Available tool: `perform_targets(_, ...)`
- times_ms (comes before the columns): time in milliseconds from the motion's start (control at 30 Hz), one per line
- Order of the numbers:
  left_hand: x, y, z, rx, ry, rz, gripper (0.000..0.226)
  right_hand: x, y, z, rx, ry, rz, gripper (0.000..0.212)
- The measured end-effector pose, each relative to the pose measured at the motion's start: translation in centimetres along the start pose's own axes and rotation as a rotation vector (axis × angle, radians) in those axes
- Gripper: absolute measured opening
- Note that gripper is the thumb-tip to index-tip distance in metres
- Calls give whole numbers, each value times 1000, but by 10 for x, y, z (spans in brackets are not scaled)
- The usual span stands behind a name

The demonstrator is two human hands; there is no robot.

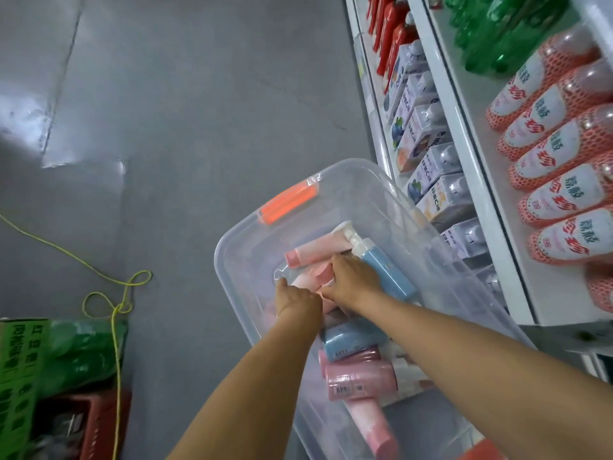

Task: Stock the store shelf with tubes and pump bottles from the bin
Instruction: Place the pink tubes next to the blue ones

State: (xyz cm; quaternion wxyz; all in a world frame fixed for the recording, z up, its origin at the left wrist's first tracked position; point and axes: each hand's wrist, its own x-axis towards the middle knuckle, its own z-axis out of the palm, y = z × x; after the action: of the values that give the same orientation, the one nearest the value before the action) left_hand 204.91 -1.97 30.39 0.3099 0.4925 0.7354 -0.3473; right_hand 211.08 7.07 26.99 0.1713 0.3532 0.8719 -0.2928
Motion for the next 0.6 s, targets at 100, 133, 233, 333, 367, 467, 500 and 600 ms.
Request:
perform_targets(100,-11,3,-8,77,14,-10,32,-17,7,-14,72,48,31,29)
perform_targets(133,-15,2,-10,101,44,-26,30,-24,9,-21,99,77,32,31)
perform_targets(233,-32,-4,-19,62,172,-108,29,-44,13,-45,177,148,35,39)
perform_targets(333,-55,-8,-31,-38,259,-168,31,-68,17,-65,283,211,36,31)
perform_targets(367,-64,-9,-34,-96,269,-194,32,-78,17,-71,330,236,44,31)
perform_targets(467,-95,-9,-40,-458,216,-275,29,-110,17,-86,495,314,92,33)
perform_targets(500,-105,-7,-42,-691,184,-297,23,-122,16,-91,539,345,101,34)
perform_targets(600,-131,6,-43,-1677,24,-353,19,-154,15,-103,680,429,110,35)
